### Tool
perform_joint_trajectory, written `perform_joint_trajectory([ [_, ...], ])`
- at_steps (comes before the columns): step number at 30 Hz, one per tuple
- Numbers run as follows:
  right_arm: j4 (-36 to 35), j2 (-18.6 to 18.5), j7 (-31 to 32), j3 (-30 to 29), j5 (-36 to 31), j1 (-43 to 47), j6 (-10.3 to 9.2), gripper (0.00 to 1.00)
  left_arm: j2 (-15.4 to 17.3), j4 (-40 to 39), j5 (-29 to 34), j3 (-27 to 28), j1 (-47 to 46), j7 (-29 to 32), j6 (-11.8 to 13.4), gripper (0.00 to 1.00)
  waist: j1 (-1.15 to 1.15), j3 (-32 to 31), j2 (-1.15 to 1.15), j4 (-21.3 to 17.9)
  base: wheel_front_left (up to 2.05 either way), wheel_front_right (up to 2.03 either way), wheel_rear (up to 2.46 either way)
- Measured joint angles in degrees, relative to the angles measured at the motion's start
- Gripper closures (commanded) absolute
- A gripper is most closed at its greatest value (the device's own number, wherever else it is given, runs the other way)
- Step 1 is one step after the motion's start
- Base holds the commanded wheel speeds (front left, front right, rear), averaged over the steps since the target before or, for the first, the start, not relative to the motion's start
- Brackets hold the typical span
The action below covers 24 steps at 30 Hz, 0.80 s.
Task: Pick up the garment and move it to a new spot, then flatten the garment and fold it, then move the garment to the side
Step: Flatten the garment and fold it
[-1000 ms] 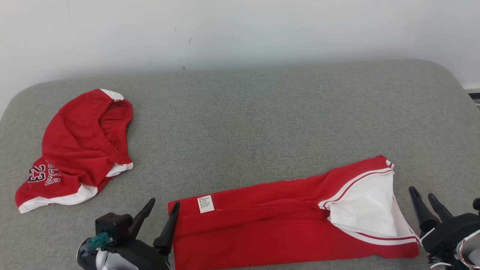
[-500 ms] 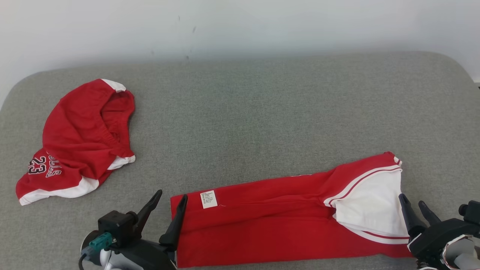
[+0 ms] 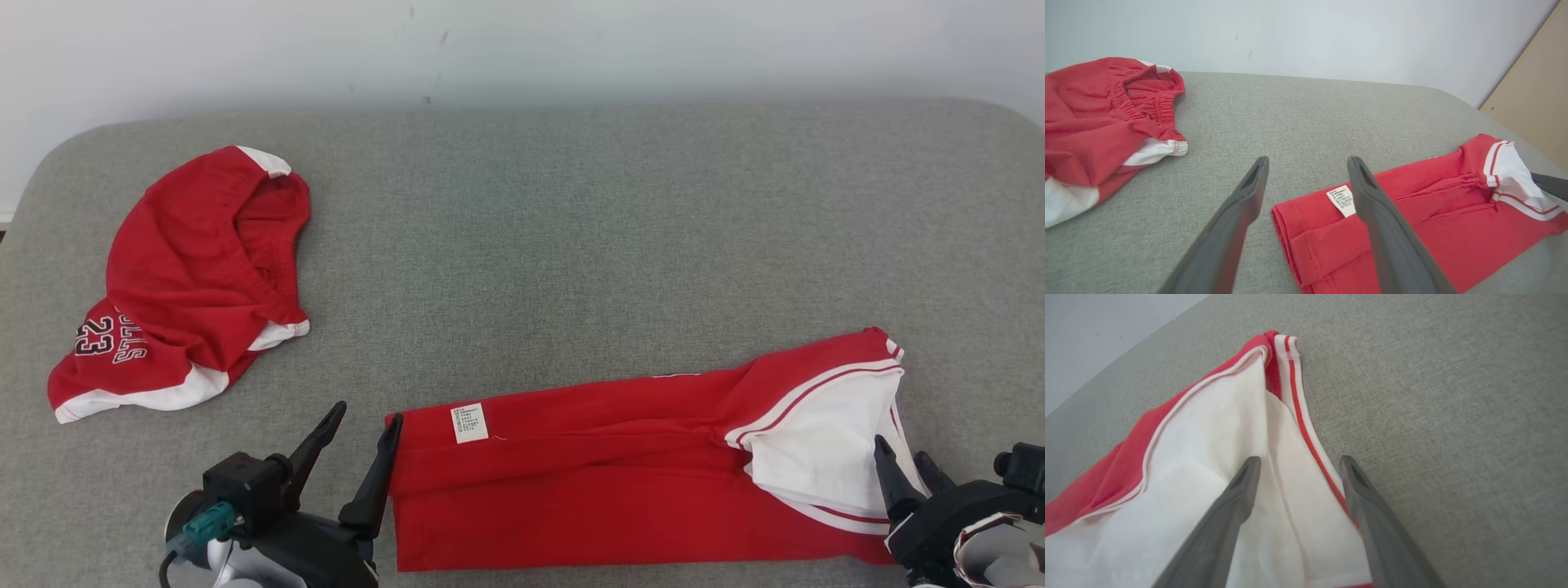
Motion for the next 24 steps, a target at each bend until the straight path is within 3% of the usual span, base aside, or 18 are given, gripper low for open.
perform_joint_trajectory([
  [16,4.4,2.0,5.0,1.6,0.9,-3.4,1.52,0.0,0.1,-1.1,0.1,0.4,0.0,0.0,0.4,0.0,0.0,0.7,0.0,0.7,0.0,0.0,0.0],
  [17,4.6,2.0,5.3,1.7,0.9,-3.4,1.52,0.07,0.1,-1.0,0.1,0.4,0.0,0.0,0.4,0.0,0.0,0.7,0.0,0.8,0.0,0.0,0.0],
  [19,4.6,2.0,5.5,1.8,0.9,-3.4,1.52,0.75,0.0,-1.0,0.1,0.4,0.0,0.0,0.5,0.0,0.0,0.6,0.0,0.9,0.0,0.0,0.0],
  [20,4.8,2.0,6.1,2.1,0.9,-3.5,1.52,1.0,0.0,-1.0,0.1,0.4,0.0,0.0,0.5,0.0,-0.01,0.5,-0.01,0.9,0.0,0.0,0.0],
  [24,5.0,2.1,6.7,2.5,0.9,-3.6,1.64,1.0,0.0,-1.0,0.1,0.4,0.0,0.0,0.5,0.0,0.0,0.3,0.0,1.0,0.0,0.0,0.0],
])
